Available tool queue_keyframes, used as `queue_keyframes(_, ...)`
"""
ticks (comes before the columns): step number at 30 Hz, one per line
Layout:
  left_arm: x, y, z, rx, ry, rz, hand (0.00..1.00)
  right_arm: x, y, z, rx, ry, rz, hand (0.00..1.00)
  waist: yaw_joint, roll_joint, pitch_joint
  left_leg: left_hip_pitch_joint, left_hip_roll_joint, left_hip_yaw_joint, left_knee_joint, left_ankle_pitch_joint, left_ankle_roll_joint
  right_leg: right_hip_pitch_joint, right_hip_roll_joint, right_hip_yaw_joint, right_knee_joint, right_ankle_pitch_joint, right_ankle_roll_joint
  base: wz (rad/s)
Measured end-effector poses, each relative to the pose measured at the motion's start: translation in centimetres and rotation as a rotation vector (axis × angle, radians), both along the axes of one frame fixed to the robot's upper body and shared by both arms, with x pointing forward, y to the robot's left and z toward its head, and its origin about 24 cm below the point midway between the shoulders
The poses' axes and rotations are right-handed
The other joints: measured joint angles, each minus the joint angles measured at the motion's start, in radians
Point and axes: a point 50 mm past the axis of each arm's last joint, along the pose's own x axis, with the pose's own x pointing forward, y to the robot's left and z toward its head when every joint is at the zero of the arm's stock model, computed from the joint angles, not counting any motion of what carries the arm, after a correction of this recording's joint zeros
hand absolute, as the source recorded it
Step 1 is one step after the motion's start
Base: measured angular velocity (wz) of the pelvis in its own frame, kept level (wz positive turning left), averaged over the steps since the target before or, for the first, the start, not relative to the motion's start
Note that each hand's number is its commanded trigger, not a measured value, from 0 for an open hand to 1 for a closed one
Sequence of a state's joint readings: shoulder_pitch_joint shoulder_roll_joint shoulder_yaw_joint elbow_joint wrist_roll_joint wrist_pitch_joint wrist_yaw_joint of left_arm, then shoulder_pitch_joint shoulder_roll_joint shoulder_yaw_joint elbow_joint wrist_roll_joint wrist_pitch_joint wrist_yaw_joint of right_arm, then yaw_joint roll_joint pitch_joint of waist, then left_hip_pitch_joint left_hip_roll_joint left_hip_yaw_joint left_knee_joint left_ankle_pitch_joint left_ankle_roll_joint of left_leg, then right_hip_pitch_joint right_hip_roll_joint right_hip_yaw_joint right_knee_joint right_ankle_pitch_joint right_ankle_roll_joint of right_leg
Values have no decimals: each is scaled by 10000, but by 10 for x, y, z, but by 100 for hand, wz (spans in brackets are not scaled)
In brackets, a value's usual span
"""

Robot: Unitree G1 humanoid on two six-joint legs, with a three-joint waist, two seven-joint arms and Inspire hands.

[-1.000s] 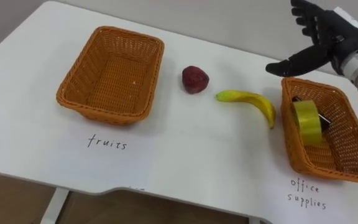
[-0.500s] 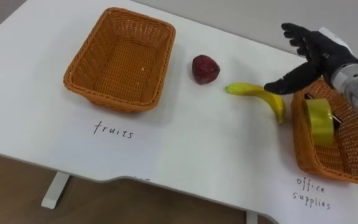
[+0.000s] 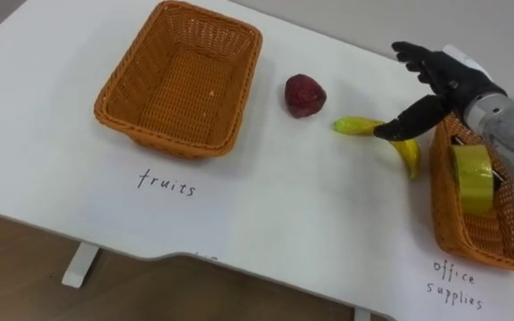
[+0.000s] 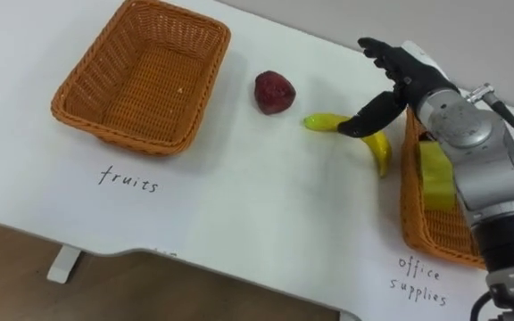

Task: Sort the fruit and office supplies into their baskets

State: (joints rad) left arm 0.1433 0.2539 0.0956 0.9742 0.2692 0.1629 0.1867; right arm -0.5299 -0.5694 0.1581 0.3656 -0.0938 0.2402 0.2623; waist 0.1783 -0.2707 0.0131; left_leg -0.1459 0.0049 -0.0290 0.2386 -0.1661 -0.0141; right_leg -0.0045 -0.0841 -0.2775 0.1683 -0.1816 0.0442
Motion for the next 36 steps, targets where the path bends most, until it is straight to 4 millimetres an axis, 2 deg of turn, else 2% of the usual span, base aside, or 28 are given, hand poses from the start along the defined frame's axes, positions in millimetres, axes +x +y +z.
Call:
queue_keyframes(9, -3, 1, -1, 18, 122, 4, 0, 2, 4, 1, -884, 8, 131, 0, 141, -117, 30, -179, 10, 1, 28, 3, -5, -164, 10, -24, 7, 1, -2, 0)
queue_keyframes(17, -4, 2, -1, 30, 198, 8, 0, 1, 17, -11, -1263, 502, 748, 0, 220, -122, 35, -167, 7, -21, 19, 3, -5, -154, 11, -30, 5, 1, -2, 0)
queue_keyframes(22, -4, 0, -2, 39, 350, -345, 0, 1, 24, -19, -1513, 898, 1126, 0, 224, -96, 79, -176, 5, -38, 26, 3, -5, -149, 11, -61, 4, 1, -2, 0)
queue_keyframes(25, -3, -1, -2, 35, 350, -407, 0, 3, 27, -20, -1684, 1039, 1246, 0, 214, -70, 125, -249, 4, -92, 45, 3, -6, -163, 10, -207, 2, 1, -2, 5)
queue_keyframes(36, 3, 2, 0, 179, 405, -948, 0, 8, 38, -20, -2065, 1093, 1715, 0, 279, -35, 152, -377, -2, -155, 187, 2, -7, -195, 18, -263, 3, 2, -3, 2)
